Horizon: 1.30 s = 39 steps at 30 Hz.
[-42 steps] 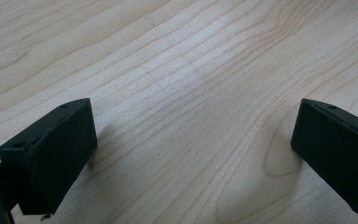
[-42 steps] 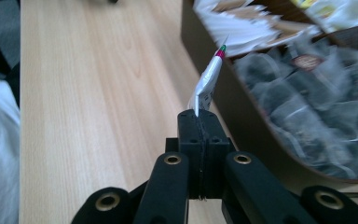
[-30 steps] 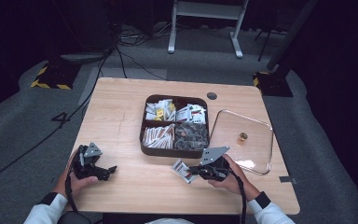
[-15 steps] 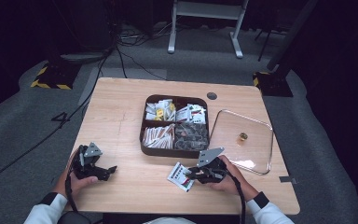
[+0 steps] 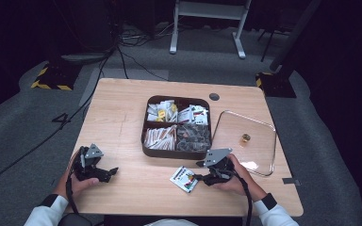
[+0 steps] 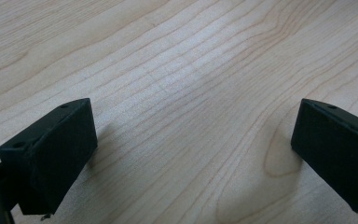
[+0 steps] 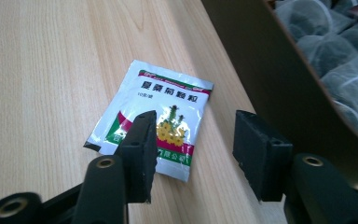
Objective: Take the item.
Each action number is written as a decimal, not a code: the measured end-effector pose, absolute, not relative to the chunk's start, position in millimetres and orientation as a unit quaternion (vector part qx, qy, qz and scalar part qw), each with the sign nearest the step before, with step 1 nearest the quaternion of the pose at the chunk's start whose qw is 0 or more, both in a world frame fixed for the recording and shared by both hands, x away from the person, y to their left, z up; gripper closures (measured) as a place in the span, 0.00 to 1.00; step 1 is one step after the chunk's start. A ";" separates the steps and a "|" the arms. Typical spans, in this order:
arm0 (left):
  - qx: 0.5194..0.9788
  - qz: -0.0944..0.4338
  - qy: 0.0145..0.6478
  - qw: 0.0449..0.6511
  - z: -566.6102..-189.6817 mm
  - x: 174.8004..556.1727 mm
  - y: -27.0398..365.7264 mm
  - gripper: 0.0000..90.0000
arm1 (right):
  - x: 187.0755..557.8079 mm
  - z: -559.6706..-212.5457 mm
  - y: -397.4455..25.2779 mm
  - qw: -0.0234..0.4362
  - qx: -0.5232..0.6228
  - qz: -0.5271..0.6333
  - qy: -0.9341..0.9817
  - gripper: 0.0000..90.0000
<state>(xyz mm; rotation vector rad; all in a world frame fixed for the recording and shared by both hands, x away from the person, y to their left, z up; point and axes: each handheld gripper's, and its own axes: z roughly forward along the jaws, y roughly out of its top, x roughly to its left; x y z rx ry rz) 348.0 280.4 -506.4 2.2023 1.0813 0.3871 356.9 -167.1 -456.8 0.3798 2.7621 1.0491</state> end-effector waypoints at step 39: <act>0.839 0.147 0.412 0.323 -506.4 348.1 280.4 0.01 | 398.5 -435.7 -280.5 0.250 0.321 0.387 0.827 0.35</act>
